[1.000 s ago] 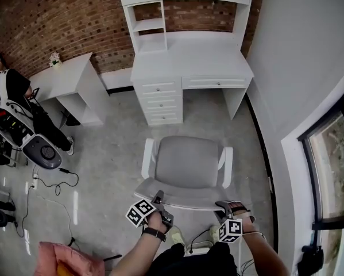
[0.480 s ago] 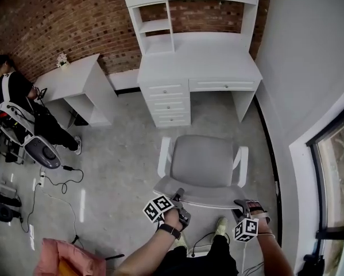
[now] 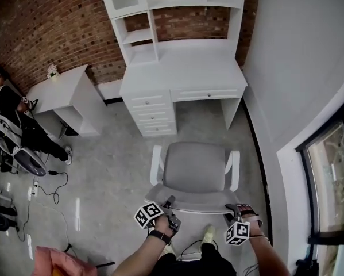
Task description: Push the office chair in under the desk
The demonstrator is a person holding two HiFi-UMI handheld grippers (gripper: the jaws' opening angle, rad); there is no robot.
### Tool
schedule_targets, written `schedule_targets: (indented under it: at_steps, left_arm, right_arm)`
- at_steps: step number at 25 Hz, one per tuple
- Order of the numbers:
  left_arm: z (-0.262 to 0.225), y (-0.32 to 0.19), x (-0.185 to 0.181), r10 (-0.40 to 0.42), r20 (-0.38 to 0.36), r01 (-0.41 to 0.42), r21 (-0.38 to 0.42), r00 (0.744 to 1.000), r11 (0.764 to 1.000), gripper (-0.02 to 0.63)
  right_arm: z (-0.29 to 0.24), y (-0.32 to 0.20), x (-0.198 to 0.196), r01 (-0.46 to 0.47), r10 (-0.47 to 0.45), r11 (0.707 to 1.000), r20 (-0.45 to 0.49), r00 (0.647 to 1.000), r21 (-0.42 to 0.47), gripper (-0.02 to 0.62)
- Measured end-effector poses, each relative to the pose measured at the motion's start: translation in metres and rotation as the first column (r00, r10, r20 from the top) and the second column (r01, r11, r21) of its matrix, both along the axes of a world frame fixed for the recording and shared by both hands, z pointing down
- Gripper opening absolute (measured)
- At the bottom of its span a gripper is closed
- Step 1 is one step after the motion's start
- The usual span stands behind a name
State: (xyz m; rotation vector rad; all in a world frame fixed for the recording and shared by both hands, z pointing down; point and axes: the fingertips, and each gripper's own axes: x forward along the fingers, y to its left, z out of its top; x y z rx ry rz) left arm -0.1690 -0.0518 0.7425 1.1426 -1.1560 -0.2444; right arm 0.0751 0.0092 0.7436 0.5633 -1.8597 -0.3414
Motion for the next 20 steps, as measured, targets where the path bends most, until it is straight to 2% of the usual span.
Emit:
schedule_targets:
  at_steps: [7, 11, 16, 20]
  left_arm:
    - [0.003, -0.021, 0.062, -0.012, -0.007, 0.012, -0.01, 1.0, 1.0, 0.152]
    - [0.002, -0.03, 0.09, -0.055, -0.021, 0.055, -0.013, 0.998, 0.998, 0.153]
    - [-0.004, -0.045, 0.112, -0.138, -0.028, 0.138, -0.008, 0.99, 0.99, 0.146]
    - [-0.009, -0.069, 0.128, -0.142, -0.055, 0.141, -0.019, 0.988, 0.99, 0.146]
  right_arm:
    - [0.004, -0.02, 0.062, 0.013, -0.013, 1.0, 0.005, 1.0, -0.018, 0.114]
    - [0.001, -0.037, 0.093, 0.049, -0.049, 0.999, -0.01, 0.999, -0.017, 0.11]
    - [-0.007, -0.063, 0.12, 0.118, -0.118, 0.993, -0.009, 0.993, -0.015, 0.106]
    - [-0.02, -0.085, 0.137, 0.111, -0.112, 0.994, -0.024, 0.993, -0.011, 0.107]
